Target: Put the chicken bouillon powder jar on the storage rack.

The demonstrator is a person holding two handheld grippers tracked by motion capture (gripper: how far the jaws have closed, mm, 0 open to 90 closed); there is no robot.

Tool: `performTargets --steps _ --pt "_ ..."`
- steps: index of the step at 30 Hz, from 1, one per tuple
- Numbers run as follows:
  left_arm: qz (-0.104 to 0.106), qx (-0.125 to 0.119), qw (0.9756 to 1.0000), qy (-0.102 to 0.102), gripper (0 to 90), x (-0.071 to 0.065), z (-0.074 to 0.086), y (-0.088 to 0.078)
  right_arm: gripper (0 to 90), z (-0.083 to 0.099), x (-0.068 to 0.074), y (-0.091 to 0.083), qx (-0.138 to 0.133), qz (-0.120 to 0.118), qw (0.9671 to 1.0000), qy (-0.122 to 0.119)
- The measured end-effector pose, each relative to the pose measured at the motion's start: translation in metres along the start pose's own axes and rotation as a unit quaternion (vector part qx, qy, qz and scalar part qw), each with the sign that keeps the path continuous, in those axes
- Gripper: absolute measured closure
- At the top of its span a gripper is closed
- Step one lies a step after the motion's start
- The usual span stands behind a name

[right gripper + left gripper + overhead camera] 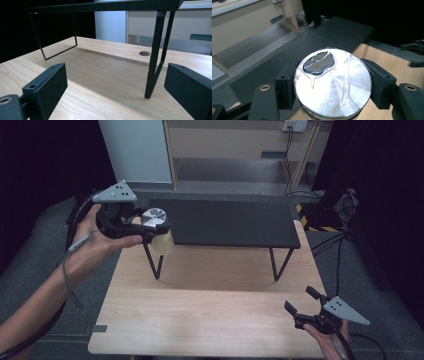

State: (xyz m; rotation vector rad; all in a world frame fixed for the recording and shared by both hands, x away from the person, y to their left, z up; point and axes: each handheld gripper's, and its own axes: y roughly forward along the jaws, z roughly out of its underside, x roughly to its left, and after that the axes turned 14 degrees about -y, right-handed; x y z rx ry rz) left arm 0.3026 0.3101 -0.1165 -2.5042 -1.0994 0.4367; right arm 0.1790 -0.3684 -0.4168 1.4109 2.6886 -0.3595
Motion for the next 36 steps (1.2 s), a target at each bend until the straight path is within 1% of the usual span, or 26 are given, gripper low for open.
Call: performTargets --steps 1,5,6,7,8,9,11,13,15,16,17,18,20,23,25,28,30,31,33,36 --pt "-0.009 -0.003 0.9999 -0.011 34.4 0.002 -0.002 0.004 4.9 0.0 0.0 0.0 0.0 0.0 1.0 0.0" --pt "-0.044 -0.004 0.9989 -0.017 34.4 0.012 -0.01 0.022 4.9 0.0 0.0 0.0 0.002 -0.002 1.0 -0.003" --pt "-0.054 -0.005 0.9982 -0.026 34.4 0.015 -0.011 0.027 4.9 0.0 0.0 0.0 0.002 -0.002 1.0 -0.003" --pt "-0.062 -0.006 0.9976 -0.031 34.4 0.018 -0.012 0.032 4.9 0.0 0.0 0.0 0.002 -0.001 1.0 -0.003" --pt "-0.077 -0.008 0.9963 -0.037 34.4 0.024 -0.013 0.043 4.9 0.0 -0.001 0.0 0.002 -0.001 1.0 -0.002" --pt "-0.077 -0.008 0.9963 -0.037 34.4 0.024 -0.013 0.043 4.9 0.0 -0.001 0.0 0.002 -0.001 1.0 -0.002" --pt "-0.086 -0.012 0.9947 -0.056 34.4 0.033 -0.011 0.054 4.9 0.001 0.0 0.0 0.002 -0.001 1.0 -0.001" --pt "-0.097 -0.015 0.9929 -0.067 34.4 0.039 -0.009 0.065 5.0 0.001 0.0 0.001 0.004 -0.003 1.0 0.0" --pt "-0.104 -0.006 0.992 -0.071 34.4 0.045 -0.01 0.076 4.9 0.001 0.0 0.001 0.004 -0.003 1.0 0.0" --pt "-0.112 -0.006 0.991 -0.074 34.3 0.046 -0.009 0.081 4.9 0.001 0.0 0.001 0.003 -0.004 1.0 0.001" --pt "-0.117 -0.001 0.9904 -0.073 34.3 0.048 -0.009 0.087 4.9 0.001 0.0 0.001 0.003 -0.004 1.0 0.001" --pt "-0.118 0.006 0.9903 -0.072 34.4 0.051 -0.01 0.091 5.0 0.001 -0.001 0.001 0.003 -0.004 1.0 0.0" --pt "-0.125 0.007 0.9885 -0.085 34.4 0.055 -0.008 0.099 5.0 0.001 -0.001 0.0 0.003 -0.003 1.0 0.0" --pt "-0.126 0.008 0.9883 -0.086 34.4 0.06 -0.006 0.109 5.0 0.003 -0.002 0.0 0.004 -0.002 1.0 0.002" --pt "-0.126 0.009 0.9881 -0.088 34.3 0.061 -0.005 0.112 4.9 0.003 -0.003 0.0 0.005 -0.003 1.0 0.002" --pt "-0.131 0.017 0.9878 -0.083 34.4 0.062 -0.003 0.118 5.0 0.003 -0.003 0.0 0.003 -0.002 1.0 0.004" --pt "-0.13 0.018 0.9877 -0.085 34.4 0.064 -0.001 0.121 5.0 0.003 -0.003 -0.001 0.003 -0.002 1.0 0.004" --pt "-0.13 0.015 0.9872 -0.091 34.3 0.064 0.0 0.121 5.0 0.003 -0.004 -0.001 0.003 -0.002 1.0 0.005" --pt "-0.129 0.007 0.987 -0.096 34.3 0.067 0.003 0.122 5.0 0.003 -0.004 -0.001 0.003 -0.002 1.0 0.005" --pt "-0.128 0.007 0.9877 -0.089 34.1 0.066 0.004 0.123 5.0 0.003 -0.004 0.0 0.004 -0.004 1.0 0.003"
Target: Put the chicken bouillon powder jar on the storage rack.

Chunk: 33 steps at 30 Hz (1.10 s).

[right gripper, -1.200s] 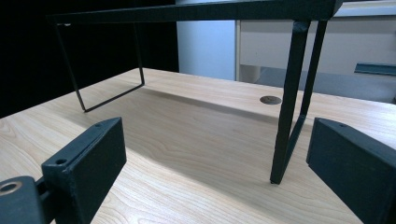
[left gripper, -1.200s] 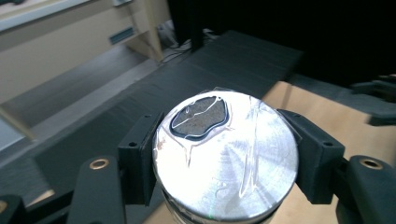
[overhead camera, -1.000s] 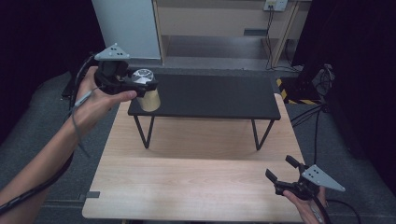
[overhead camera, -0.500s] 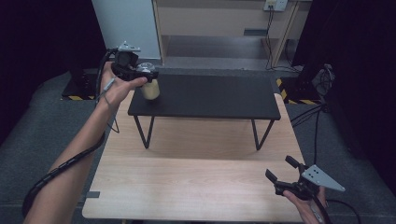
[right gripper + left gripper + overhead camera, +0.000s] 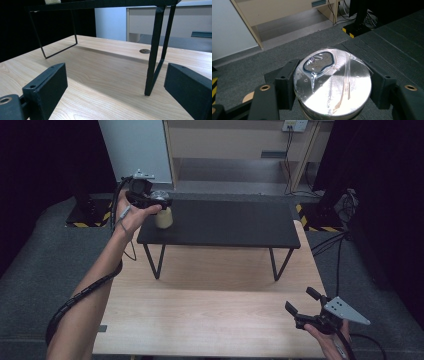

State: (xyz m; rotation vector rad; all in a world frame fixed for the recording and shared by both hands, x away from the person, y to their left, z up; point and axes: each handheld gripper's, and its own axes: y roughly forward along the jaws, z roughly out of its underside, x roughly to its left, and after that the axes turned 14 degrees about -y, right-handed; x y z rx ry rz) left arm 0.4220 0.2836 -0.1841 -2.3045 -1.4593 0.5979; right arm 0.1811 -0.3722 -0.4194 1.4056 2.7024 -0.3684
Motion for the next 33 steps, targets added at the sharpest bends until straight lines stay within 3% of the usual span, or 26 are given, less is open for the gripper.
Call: performTargets --steps 2,3,4,8,10,12,18,25,33 --pt "-0.01 0.003 0.9999 0.003 30.2 -0.003 0.0 0.0 5.0 0.0 0.0 0.0 0.001 -0.001 1.0 0.0" --pt "-0.012 0.005 0.9999 -0.004 22.0 -0.003 0.0 0.0 5.0 0.0 0.0 0.0 0.001 -0.001 1.0 -0.001" --pt "-0.008 0.012 0.9998 -0.014 15.4 -0.002 -0.002 -0.001 5.0 0.0 0.0 0.0 0.0 -0.001 1.0 -0.001" --pt "0.007 0.003 0.9998 -0.021 6.9 0.001 0.001 -0.015 5.0 -0.001 0.0 -0.001 -0.002 0.001 1.0 -0.001" --pt "0.0 0.003 1.0 -0.006 6.6 -0.003 0.001 -0.025 5.0 -0.001 0.0 -0.001 -0.003 0.001 1.0 0.0" --pt "0.0 0.01 0.9997 0.024 5.8 -0.006 0.0 -0.04 5.0 -0.001 0.001 -0.001 -0.002 0.001 1.0 0.0" --pt "0.044 -0.018 0.9985 0.026 5.8 0.0 0.015 -0.09 5.0 -0.003 0.002 -0.001 -0.007 -0.002 1.0 -0.004" --pt "0.077 -0.03 0.9953 0.05 5.8 -0.001 0.032 -0.14 5.0 -0.004 0.005 -0.001 -0.01 -0.003 0.9999 -0.007" --pt "0.101 -0.034 0.9927 0.058 5.7 0.0 0.056 -0.178 4.9 -0.005 0.006 0.001 -0.007 -0.005 0.9999 -0.007"
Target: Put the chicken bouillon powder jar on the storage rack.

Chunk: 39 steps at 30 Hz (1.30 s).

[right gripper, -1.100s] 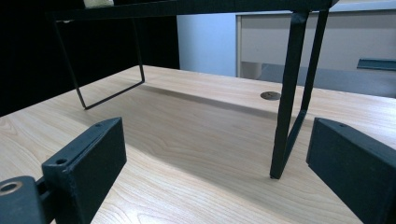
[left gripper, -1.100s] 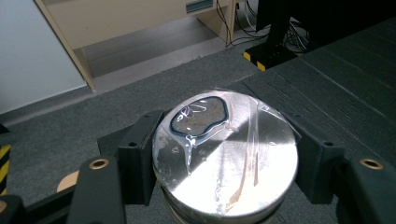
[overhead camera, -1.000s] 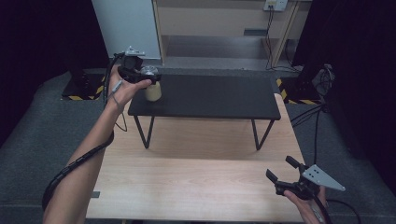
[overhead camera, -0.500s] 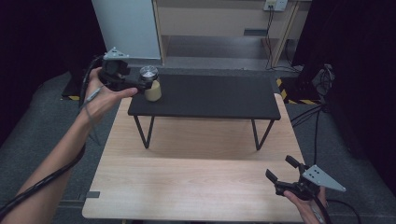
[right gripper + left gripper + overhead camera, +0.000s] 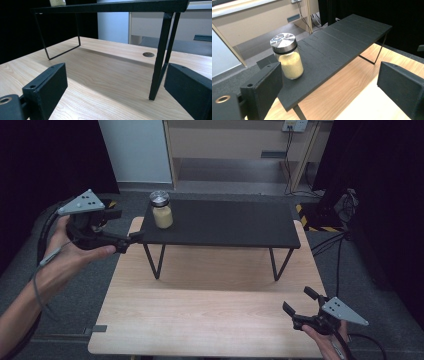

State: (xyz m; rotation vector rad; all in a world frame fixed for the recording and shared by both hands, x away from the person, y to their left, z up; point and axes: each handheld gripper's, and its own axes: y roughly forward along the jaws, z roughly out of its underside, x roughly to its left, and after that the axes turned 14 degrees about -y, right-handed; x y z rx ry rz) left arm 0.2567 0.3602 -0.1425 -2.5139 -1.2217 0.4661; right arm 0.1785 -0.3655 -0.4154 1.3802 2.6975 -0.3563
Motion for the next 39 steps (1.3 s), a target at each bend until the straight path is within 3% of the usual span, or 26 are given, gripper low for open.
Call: performTargets --steps 6,16,39 --pt "0.007 -0.01 0.9999 -0.004 5.7 -0.001 0.012 -0.013 5.0 0.0 0.0 0.0 -0.001 0.0 1.0 -0.001" --pt "0.011 -0.011 0.9999 -0.007 5.7 0.001 0.02 -0.015 5.0 0.0 0.0 0.0 0.0 0.001 1.0 0.0" --pt "0.008 -0.016 0.9998 0.001 5.7 -0.002 0.015 -0.015 4.9 0.0 0.001 0.0 0.0 -0.001 1.0 -0.001"
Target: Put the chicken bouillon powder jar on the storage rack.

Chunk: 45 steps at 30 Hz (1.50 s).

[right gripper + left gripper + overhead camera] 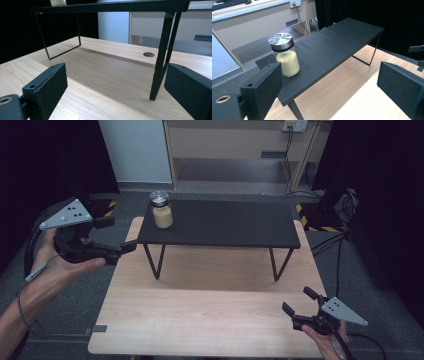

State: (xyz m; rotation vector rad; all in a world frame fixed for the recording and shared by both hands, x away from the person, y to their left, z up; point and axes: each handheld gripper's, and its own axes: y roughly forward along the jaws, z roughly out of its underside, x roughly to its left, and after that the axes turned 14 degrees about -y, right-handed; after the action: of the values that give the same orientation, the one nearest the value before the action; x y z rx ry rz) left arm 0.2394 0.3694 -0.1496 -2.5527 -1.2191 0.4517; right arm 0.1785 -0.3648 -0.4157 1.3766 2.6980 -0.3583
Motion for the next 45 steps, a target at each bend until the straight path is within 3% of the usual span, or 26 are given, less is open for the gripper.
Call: performTargets --steps 9,23,45 --pt "-0.01 0.003 0.9999 0.003 5.7 0.002 -0.001 0.008 5.0 0.0 0.0 0.0 0.0 0.0 1.0 0.0" --pt "-0.006 0.01 0.9999 0.001 5.7 0.003 -0.002 0.015 5.0 0.001 0.0 -0.002 -0.001 0.004 1.0 0.003" --pt "-0.003 -0.003 1.0 0.003 5.7 0.002 -0.004 0.011 5.0 0.0 0.001 -0.001 -0.002 0.004 1.0 0.0"
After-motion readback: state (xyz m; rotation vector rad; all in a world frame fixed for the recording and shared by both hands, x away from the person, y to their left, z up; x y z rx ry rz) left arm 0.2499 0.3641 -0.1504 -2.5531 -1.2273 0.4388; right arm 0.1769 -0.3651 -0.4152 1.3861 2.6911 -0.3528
